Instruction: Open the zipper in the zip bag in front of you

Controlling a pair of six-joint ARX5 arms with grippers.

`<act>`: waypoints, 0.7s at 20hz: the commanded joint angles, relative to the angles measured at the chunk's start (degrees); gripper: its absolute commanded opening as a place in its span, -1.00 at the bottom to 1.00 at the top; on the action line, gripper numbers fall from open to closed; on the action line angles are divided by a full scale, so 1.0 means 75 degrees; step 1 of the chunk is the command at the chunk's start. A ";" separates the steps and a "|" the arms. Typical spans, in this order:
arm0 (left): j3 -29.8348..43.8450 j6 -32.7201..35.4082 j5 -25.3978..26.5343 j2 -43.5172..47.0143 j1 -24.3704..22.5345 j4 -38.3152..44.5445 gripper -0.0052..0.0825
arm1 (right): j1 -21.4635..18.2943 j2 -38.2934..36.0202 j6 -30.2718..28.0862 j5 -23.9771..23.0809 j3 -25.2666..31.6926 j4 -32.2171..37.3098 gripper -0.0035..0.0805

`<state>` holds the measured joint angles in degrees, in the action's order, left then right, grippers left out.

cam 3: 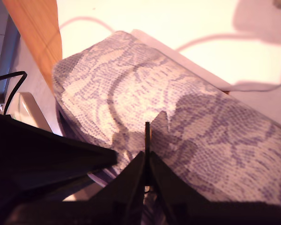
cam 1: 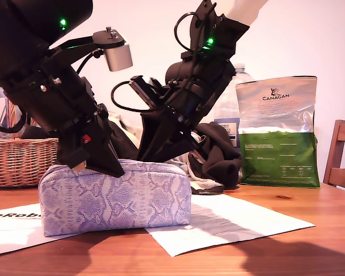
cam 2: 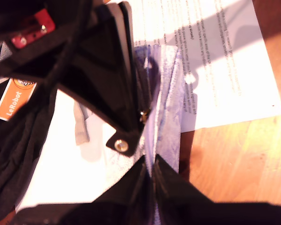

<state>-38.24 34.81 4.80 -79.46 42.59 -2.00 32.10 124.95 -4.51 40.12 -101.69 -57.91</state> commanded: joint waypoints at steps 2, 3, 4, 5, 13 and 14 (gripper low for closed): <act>0.0085 0.0017 0.0020 0.0102 -0.0026 -0.0032 -0.93 | -0.0195 0.0111 0.0003 -0.0026 0.0079 -0.0012 -0.95; 0.0085 0.0017 0.0020 0.0102 -0.0026 -0.0050 -0.93 | -0.0245 0.0099 0.0003 -0.0023 0.0079 -0.0015 -0.95; 0.0085 0.0017 0.0020 0.0102 -0.0029 -0.0087 -0.93 | -0.0289 0.0082 0.0006 -0.0023 0.0079 -0.0032 -0.95; 0.0085 0.0020 0.0020 0.0099 -0.0029 -0.0140 -0.93 | -0.0323 0.0061 0.0012 -0.0023 0.0079 -0.0041 -0.95; 0.0085 0.0017 -0.0067 0.0102 -0.0251 -0.0198 -0.93 | -0.0501 -0.0085 0.0020 -0.0023 0.0076 -0.0029 -0.95; 0.0085 0.0017 -0.0105 0.0102 -0.0300 -0.0198 -0.93 | -0.0510 -0.0085 0.0023 -0.0023 0.0076 -0.0020 -0.95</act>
<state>-38.35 34.83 3.88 -79.46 41.08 -2.55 29.65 124.95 -4.34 41.12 -101.69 -58.54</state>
